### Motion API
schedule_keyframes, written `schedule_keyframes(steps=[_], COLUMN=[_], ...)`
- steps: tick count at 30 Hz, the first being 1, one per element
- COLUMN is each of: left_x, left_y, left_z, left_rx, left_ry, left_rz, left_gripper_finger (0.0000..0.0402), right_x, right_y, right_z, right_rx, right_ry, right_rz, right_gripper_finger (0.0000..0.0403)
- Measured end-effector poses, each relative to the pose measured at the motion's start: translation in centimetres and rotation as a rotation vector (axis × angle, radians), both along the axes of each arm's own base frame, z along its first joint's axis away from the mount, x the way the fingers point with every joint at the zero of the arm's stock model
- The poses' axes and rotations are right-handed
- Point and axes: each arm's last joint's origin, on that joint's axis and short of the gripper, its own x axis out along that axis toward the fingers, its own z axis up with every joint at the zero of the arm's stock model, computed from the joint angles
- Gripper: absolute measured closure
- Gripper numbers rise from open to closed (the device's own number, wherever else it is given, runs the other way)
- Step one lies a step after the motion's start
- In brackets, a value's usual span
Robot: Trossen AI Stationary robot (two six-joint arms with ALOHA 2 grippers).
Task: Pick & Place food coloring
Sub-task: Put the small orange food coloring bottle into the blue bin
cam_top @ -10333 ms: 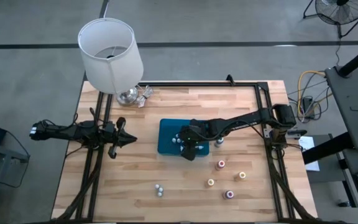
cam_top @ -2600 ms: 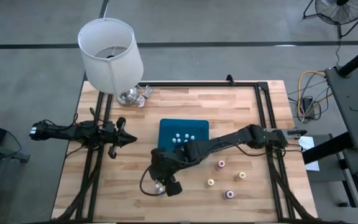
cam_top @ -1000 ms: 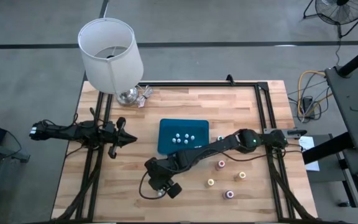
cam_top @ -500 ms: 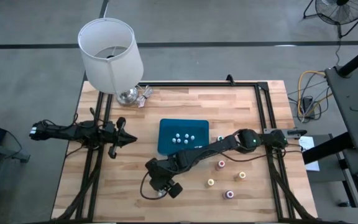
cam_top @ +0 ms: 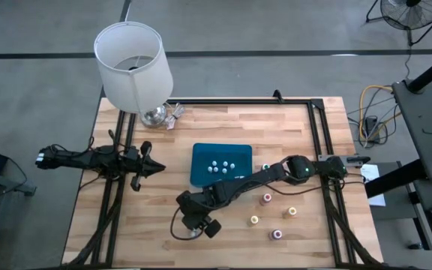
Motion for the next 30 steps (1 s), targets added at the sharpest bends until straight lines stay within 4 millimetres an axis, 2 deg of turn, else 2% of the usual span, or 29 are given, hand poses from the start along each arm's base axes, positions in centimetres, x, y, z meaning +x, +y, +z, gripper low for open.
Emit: schedule_keyframes(steps=[13, 30], left_x=[0.00, 0.00], left_y=[0.00, 0.00], left_z=[-0.01, -0.02], left_rx=[0.000, 0.000], left_ry=[0.000, 0.001], left_rz=[0.000, 0.000], left_gripper_finger=[0.0402, 0.0402], right_x=[0.04, 0.37], right_y=[-0.07, -0.55], right_z=[0.05, 0.11], right_rx=[0.013, 0.015], right_ry=[-0.016, -0.047], right_rz=[0.072, 0.068], right_gripper_finger=[0.0252, 0.0252])
